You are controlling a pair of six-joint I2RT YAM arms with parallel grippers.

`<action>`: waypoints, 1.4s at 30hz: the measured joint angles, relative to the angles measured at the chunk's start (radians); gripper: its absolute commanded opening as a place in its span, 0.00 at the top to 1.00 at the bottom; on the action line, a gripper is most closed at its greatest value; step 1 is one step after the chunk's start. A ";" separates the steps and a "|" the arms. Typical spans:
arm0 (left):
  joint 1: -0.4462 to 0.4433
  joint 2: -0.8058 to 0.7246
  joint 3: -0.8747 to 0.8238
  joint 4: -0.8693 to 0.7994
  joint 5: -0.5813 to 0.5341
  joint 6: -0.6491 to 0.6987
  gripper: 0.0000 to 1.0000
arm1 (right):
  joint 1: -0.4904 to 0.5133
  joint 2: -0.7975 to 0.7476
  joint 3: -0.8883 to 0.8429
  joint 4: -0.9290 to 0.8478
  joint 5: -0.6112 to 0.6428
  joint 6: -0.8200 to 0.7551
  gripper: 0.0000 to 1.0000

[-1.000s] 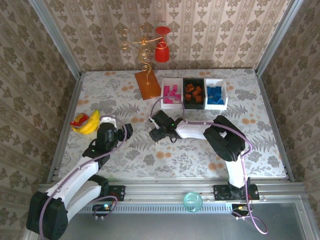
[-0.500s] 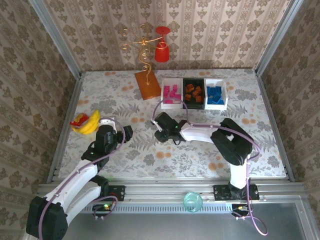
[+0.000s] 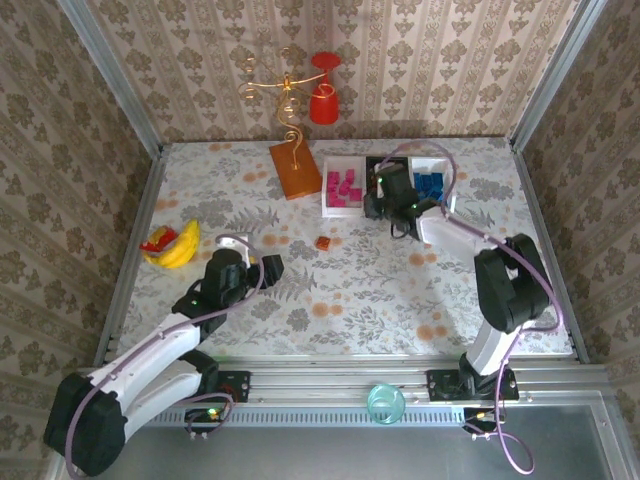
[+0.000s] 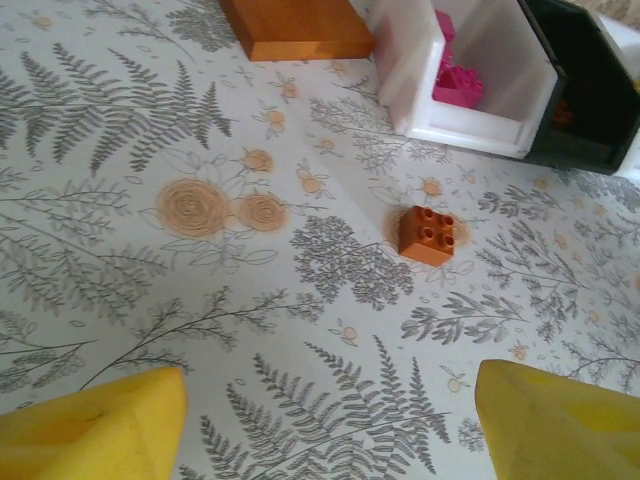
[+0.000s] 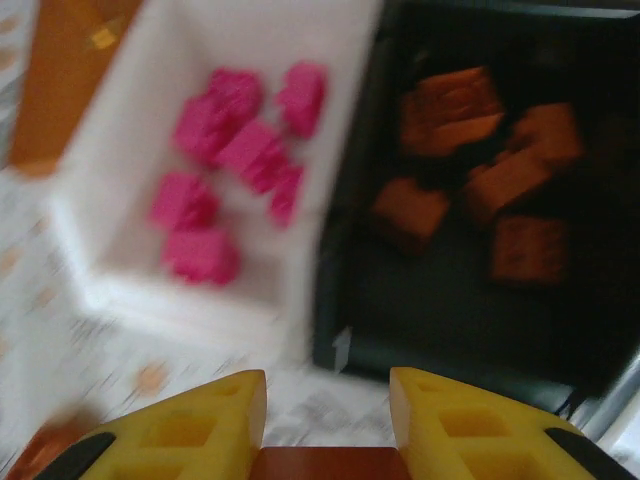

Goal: Sort the legos into containers by color
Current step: Place the lego in the container, then pick up the lego from the center of the table.

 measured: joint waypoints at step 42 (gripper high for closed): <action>0.023 -0.072 -0.016 -0.045 -0.029 0.032 0.19 | 0.301 0.352 0.202 -0.026 -0.061 -0.218 0.22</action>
